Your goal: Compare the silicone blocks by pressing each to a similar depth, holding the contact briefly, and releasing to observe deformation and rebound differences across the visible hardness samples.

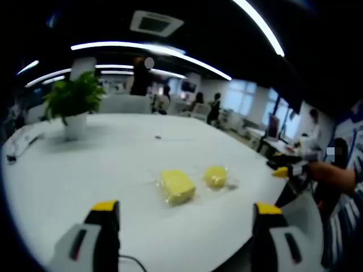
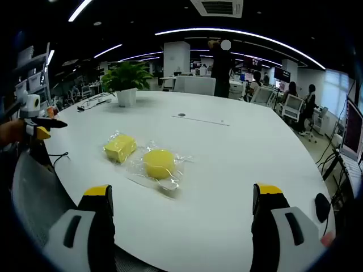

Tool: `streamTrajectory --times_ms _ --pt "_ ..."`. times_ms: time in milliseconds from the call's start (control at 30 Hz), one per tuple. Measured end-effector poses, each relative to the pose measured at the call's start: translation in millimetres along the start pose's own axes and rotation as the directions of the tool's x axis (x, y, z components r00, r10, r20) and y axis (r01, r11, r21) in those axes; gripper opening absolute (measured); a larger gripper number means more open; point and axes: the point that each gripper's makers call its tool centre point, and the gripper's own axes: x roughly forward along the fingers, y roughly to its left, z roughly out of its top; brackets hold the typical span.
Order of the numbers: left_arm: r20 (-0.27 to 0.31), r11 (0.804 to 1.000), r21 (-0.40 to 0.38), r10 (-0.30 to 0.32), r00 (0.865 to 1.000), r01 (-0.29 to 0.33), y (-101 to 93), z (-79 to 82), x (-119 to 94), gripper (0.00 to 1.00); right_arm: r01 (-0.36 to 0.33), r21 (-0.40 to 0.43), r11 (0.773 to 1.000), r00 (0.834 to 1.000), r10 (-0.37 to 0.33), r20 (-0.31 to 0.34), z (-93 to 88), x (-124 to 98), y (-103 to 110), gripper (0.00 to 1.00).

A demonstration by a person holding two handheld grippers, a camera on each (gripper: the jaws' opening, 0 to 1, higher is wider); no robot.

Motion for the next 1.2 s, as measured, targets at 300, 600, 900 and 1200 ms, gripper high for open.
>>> streamTrajectory --times_ms 300,600,900,1200 --pt "0.001 1.0 -0.01 0.018 1.0 -0.018 2.7 -5.0 -1 1.0 -0.022 -0.003 1.0 1.0 0.022 0.019 0.1 3 5 0.96" --pt "-0.001 1.0 0.002 0.023 1.0 -0.023 4.9 -9.1 -5 1.0 -0.035 -0.006 0.999 0.999 0.035 -0.002 -8.2 4 11 0.96" --pt "0.038 0.999 0.03 0.039 0.999 -0.04 8.2 -3.2 -9 1.0 -0.01 -0.008 1.0 0.997 0.011 0.072 4.6 -3 8 0.96" --pt "0.089 0.997 0.05 0.046 0.995 -0.051 7.5 5.9 -11 1.0 0.001 0.027 1.0 0.989 -0.005 0.145 16.0 -12 4 0.96"
